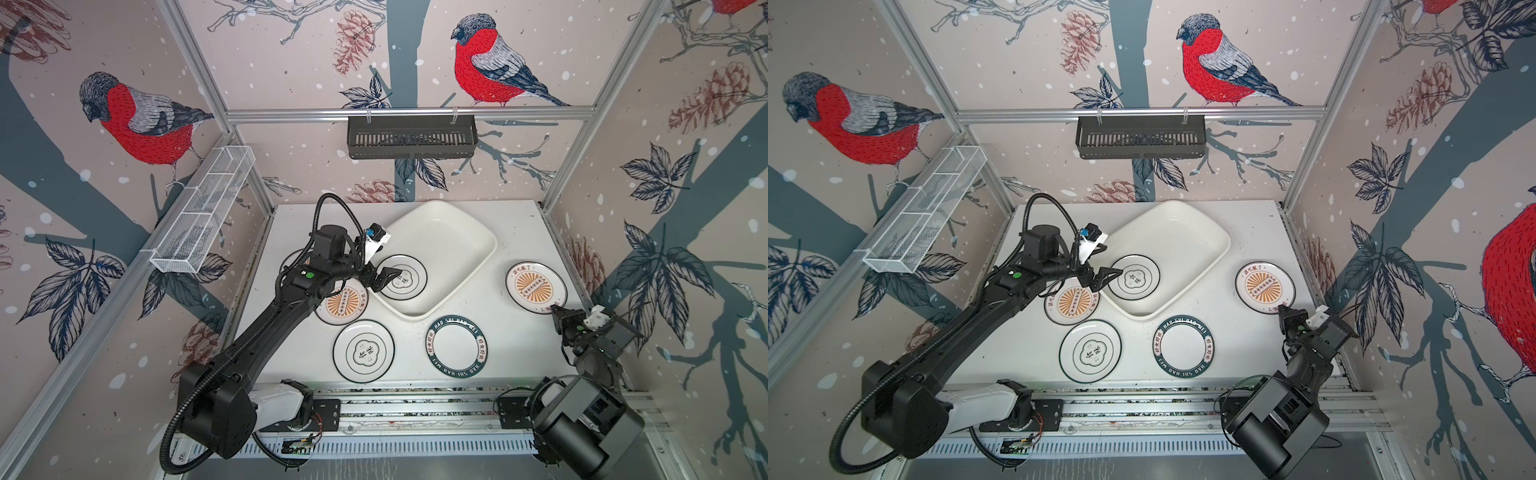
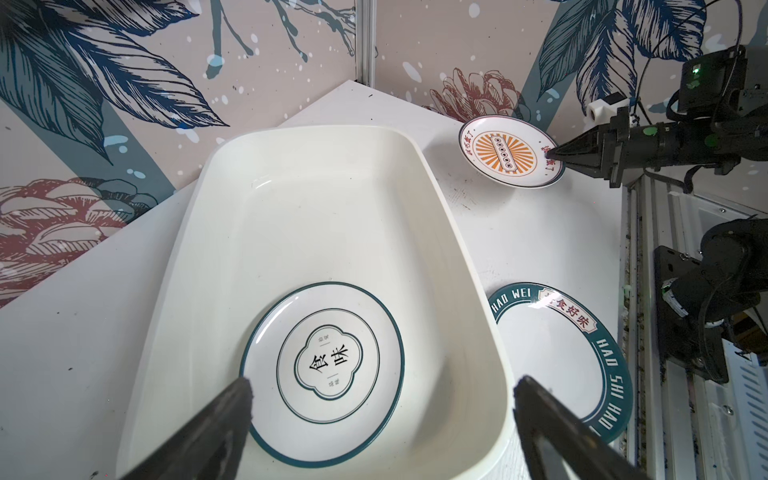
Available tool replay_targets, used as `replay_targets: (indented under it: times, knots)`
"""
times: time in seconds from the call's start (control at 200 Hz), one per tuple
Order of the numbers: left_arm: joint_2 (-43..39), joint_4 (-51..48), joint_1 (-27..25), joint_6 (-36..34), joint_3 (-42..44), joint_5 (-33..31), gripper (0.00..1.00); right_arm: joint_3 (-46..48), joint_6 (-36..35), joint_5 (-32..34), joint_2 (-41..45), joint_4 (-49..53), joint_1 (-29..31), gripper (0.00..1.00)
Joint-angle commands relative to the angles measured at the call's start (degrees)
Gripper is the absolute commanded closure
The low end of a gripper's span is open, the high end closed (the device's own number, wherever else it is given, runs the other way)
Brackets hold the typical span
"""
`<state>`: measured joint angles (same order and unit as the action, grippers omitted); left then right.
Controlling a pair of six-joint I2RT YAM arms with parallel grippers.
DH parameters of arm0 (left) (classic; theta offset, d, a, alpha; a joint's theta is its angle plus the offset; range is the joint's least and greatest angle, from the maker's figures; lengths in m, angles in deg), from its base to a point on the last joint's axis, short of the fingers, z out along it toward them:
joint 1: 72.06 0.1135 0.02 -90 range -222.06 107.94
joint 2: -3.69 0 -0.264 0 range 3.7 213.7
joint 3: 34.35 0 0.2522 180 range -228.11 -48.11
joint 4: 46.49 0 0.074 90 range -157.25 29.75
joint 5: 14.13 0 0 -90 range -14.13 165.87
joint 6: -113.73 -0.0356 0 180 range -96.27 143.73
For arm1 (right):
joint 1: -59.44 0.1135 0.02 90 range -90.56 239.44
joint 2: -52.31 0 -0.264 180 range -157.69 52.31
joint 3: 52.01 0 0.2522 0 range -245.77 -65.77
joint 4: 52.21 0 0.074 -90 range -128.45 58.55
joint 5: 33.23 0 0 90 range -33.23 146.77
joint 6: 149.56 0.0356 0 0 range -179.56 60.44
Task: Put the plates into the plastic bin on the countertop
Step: 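Carry the sunburst plate on edge over the cream bin with the right gripper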
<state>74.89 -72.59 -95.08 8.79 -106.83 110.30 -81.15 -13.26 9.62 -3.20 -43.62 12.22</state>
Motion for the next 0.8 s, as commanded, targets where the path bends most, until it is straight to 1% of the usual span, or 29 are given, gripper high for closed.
replay_targets:
  times: [0.0,0.155,0.34,0.555,0.7,0.795]
  knots:
    - [-0.1,-0.2,0.0,-0.8,-0.5,0.2,0.03,-2.0,-1.0,0.3,0.3,2.1,1.0,0.99]
    - [0.1,-0.4,0.0,-0.6,-0.8,0.4,0.03,-4.3,-0.6,0.9,0.6,3.6,2.7,0.99]
    - [0.1,-0.5,-0.1,-0.4,-0.8,0.1,0.03,-9.5,-0.1,4.5,-0.1,6.6,7.9,0.99]
    - [-0.4,-0.6,0.0,0.5,-0.7,-0.2,0.03,-16.4,2.1,7.5,-2.4,7.6,16.3,0.99]
    - [-1.3,-2.4,0.0,-0.5,-0.9,-1.7,0.03,-22.4,2.4,12.4,-5.1,10.0,23.3,0.99]
    - [-1.7,-3.7,0.0,-1.2,-0.7,-2.3,0.03,-26.4,2.5,14.3,-7.7,10.3,28.1,0.99]
